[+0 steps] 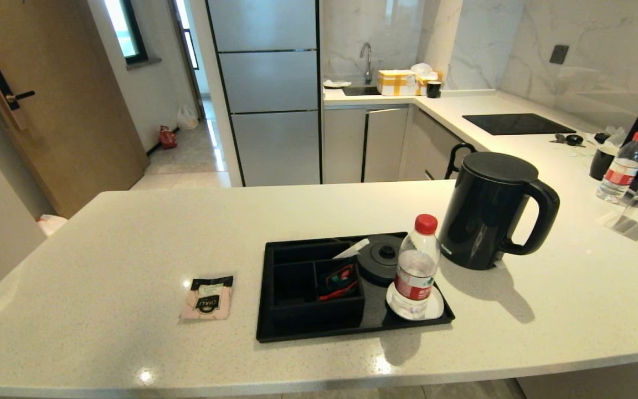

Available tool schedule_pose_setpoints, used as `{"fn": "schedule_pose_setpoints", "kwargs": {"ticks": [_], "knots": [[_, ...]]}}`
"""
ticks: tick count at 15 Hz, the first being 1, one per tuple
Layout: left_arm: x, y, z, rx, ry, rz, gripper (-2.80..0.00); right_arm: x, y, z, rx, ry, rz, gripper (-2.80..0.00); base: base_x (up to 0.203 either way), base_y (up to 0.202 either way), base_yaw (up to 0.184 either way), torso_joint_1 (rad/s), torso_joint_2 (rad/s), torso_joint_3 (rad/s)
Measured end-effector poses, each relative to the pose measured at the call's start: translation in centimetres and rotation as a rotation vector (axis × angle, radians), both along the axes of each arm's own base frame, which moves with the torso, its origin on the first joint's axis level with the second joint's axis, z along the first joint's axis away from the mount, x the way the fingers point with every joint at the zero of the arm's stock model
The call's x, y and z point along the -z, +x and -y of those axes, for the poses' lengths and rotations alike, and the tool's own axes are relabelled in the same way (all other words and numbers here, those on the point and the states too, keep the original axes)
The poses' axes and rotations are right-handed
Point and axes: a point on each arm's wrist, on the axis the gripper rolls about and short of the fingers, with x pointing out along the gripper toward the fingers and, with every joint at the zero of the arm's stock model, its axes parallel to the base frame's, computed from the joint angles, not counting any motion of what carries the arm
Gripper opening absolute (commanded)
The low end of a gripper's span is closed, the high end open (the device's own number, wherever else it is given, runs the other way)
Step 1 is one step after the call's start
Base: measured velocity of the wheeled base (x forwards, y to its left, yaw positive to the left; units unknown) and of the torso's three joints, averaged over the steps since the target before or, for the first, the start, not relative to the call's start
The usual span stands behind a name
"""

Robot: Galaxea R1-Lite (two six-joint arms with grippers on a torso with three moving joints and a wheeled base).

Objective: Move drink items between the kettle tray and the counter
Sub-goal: Return the tea bag to its original position

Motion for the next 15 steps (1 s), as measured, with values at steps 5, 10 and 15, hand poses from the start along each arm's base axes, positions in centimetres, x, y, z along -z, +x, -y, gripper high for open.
{"fn": "schedule_pose_setpoints", "kwargs": {"ticks": [5, 10, 15], "knots": [[0.0, 0.0, 0.0, 0.0, 0.0, 0.0, -2.8, 3.3, 0.9, -0.9, -0.448, -0.021, 0.101, -2.8, 0.0, 0.0, 0.0, 0.0, 0.0, 0.0], [0.0, 0.0, 0.0, 0.0, 0.0, 0.0, -2.8, 5.6, 2.0, -1.5, -0.73, -0.046, 0.064, -2.8, 0.0, 0.0, 0.0, 0.0, 0.0, 0.0], [0.0, 0.0, 0.0, 0.0, 0.0, 0.0, -2.8, 7.5, 2.3, -1.8, -0.873, 0.026, -0.076, -2.8, 0.0, 0.0, 0.0, 0.0, 0.0, 0.0]]}}
